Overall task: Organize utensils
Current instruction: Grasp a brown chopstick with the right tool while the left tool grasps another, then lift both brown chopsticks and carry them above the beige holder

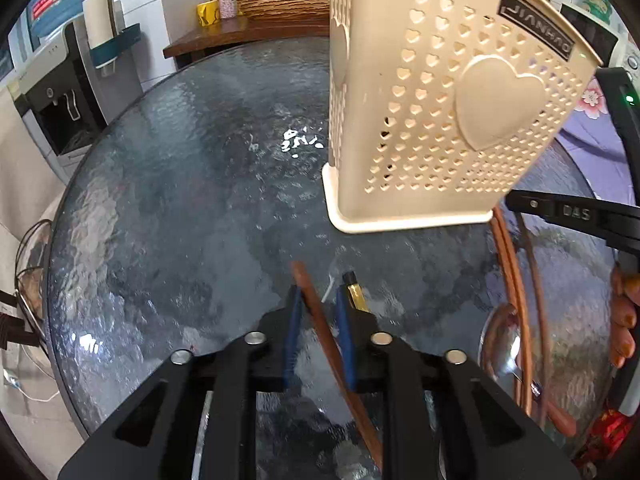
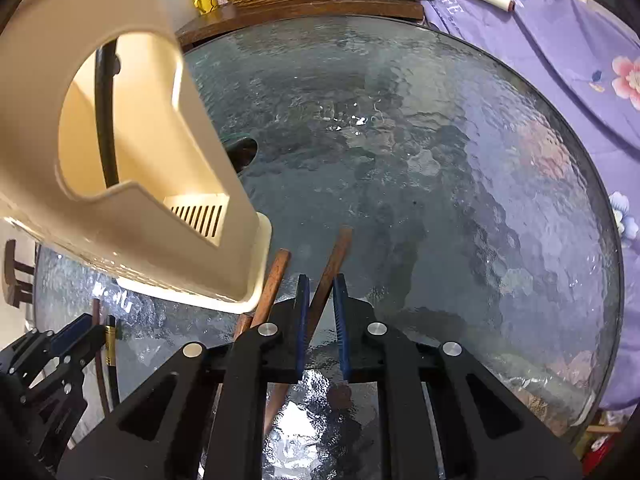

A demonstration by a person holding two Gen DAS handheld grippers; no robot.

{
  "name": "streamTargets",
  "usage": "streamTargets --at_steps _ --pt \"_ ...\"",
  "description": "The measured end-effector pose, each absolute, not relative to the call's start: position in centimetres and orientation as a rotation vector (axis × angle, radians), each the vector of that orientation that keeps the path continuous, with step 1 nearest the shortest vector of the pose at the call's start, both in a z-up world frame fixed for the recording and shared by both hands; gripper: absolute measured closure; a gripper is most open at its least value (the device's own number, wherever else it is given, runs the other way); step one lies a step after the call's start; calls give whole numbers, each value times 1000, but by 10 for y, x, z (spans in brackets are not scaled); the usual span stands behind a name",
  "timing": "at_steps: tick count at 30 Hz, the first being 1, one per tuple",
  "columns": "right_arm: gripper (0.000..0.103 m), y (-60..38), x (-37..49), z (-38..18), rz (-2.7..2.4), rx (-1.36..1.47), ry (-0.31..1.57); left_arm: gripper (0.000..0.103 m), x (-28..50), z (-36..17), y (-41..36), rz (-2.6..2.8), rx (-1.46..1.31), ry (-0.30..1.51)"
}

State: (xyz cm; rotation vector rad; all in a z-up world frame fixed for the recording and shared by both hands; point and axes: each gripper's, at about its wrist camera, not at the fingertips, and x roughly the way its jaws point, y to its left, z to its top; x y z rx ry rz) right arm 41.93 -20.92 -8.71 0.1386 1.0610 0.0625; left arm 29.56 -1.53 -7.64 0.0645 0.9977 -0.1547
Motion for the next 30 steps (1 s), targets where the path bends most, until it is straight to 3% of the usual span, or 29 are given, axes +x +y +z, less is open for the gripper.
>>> streamTargets --at_steps 15,30 --pt "95 -246 402 -69 139 263 935 96 314 -76 -14 -155 26 978" --pt "95 -261 344 4 252 239 664 96 265 6 5 -231 -71 708"
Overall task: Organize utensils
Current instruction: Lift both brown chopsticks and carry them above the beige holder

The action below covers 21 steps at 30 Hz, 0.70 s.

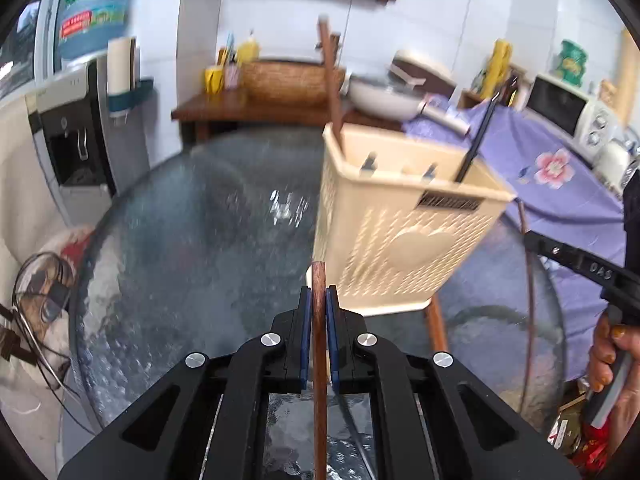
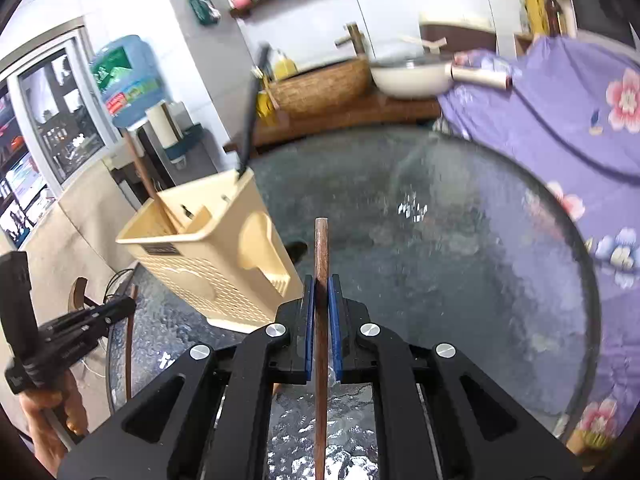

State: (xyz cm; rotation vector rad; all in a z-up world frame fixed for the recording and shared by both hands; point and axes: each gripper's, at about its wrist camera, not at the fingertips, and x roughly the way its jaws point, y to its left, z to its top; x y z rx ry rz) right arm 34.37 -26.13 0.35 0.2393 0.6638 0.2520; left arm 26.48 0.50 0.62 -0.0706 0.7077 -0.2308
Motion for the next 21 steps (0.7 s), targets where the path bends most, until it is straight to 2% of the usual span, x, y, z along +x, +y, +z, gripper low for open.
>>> streamTargets --at_steps 9,21 --pt "95 -264 301 52 298 196 509 96 228 59 11 -290 -92 561" --pt "95 -251 270 81 339 133 427 96 210 82 9 -295 -77 500"
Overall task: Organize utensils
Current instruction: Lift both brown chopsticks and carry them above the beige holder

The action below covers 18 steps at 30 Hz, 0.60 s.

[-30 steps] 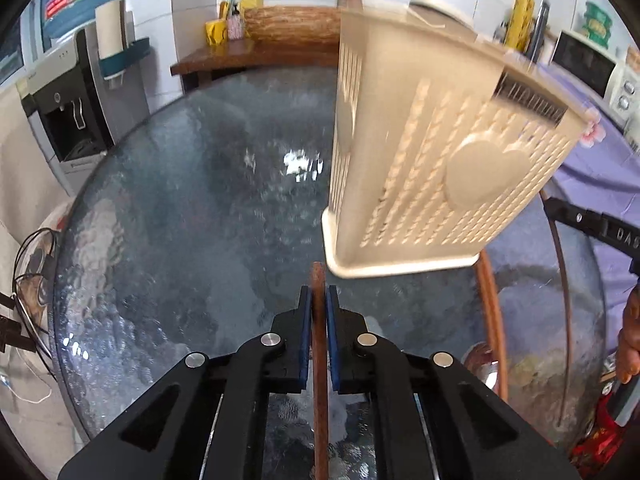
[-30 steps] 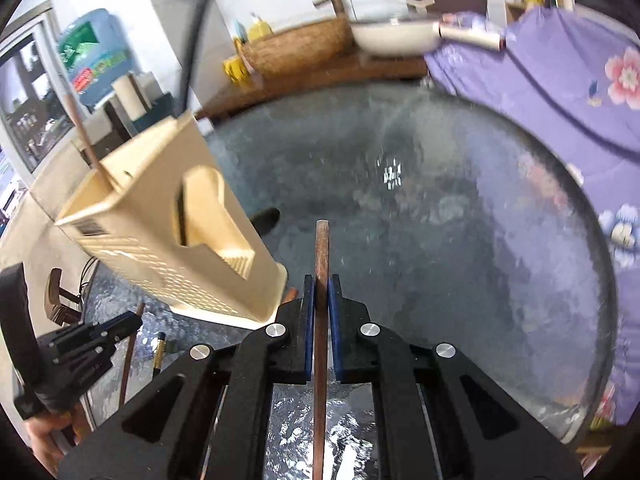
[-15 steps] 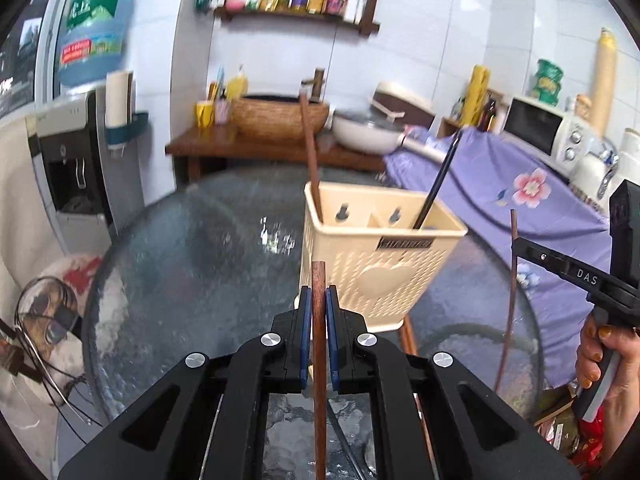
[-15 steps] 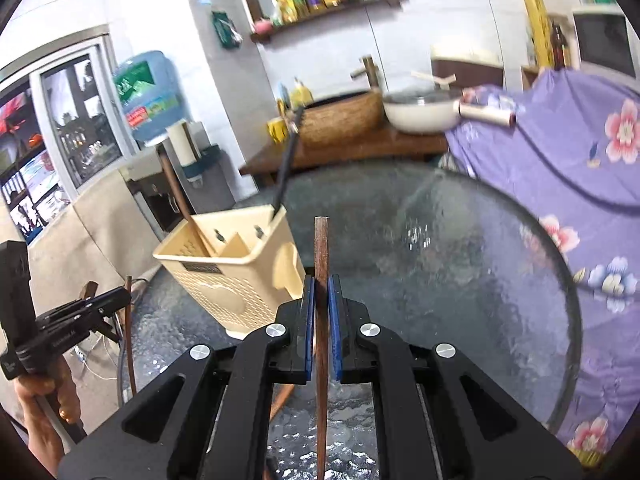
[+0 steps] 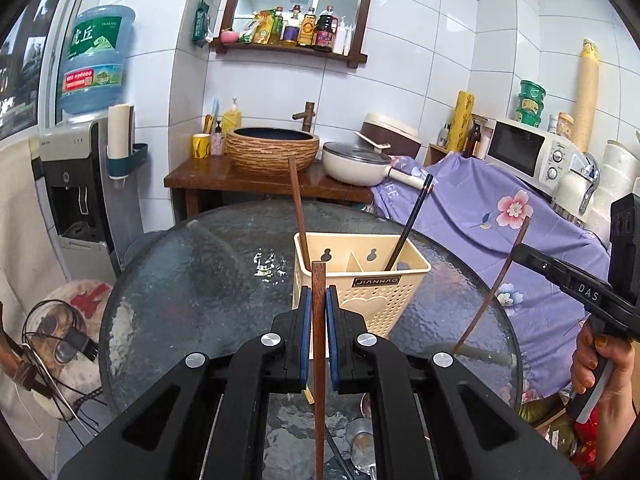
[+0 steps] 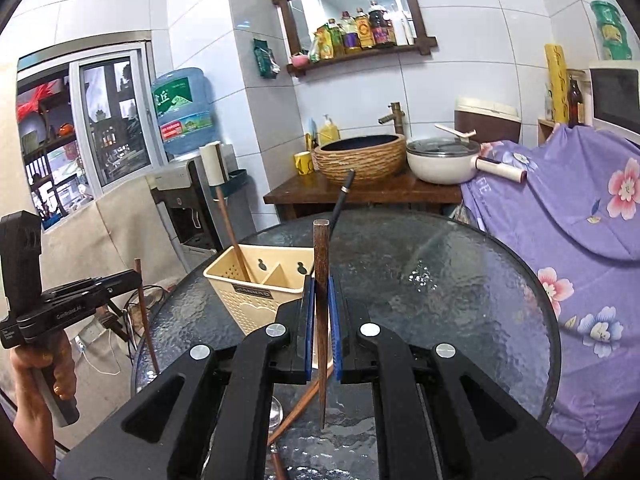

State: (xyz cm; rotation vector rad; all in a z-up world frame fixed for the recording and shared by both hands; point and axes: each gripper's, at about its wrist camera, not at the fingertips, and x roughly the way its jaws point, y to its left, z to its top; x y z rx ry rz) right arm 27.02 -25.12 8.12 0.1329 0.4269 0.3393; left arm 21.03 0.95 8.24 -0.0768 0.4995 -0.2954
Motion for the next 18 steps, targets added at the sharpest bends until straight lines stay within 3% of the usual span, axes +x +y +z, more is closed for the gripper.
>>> streamTargets --at_steps 18 --pt "95 -236 275 138 452 130 400 96 207 144 8 -336 -60 426"
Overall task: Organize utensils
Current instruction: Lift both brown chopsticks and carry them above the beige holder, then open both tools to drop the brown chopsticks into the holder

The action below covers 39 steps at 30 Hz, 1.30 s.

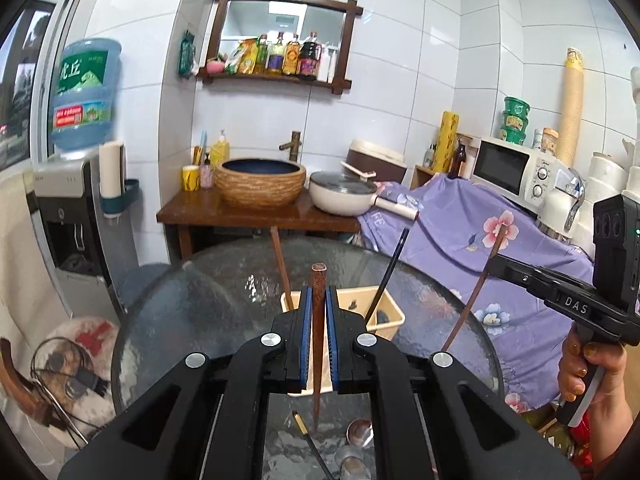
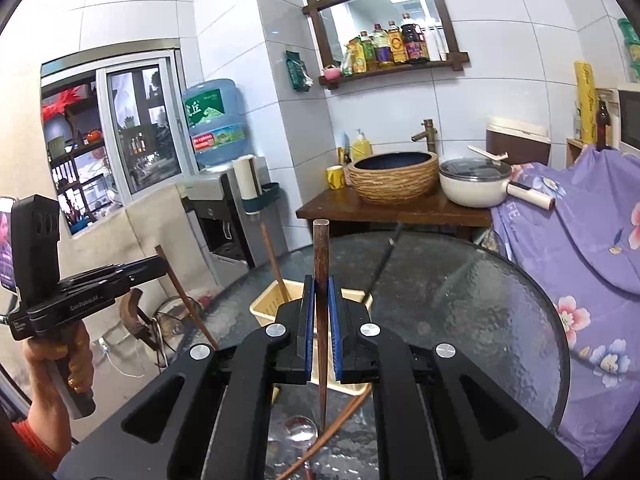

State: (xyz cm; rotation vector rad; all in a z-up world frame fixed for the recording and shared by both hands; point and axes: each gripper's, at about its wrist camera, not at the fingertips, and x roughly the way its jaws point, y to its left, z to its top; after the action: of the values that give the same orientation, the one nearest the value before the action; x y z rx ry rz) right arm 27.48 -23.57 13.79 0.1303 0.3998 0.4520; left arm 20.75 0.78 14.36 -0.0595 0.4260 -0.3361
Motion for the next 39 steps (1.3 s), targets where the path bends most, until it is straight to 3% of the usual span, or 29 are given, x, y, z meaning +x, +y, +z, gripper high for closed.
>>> streamTargets --at_steps 16,39 --pt "95 -210 311 245 424 101 268 96 243 249 -16 -277 -41 267" --pt "95 -196 381 120 353 137 458 96 306 118 -18 -218 -75 488"
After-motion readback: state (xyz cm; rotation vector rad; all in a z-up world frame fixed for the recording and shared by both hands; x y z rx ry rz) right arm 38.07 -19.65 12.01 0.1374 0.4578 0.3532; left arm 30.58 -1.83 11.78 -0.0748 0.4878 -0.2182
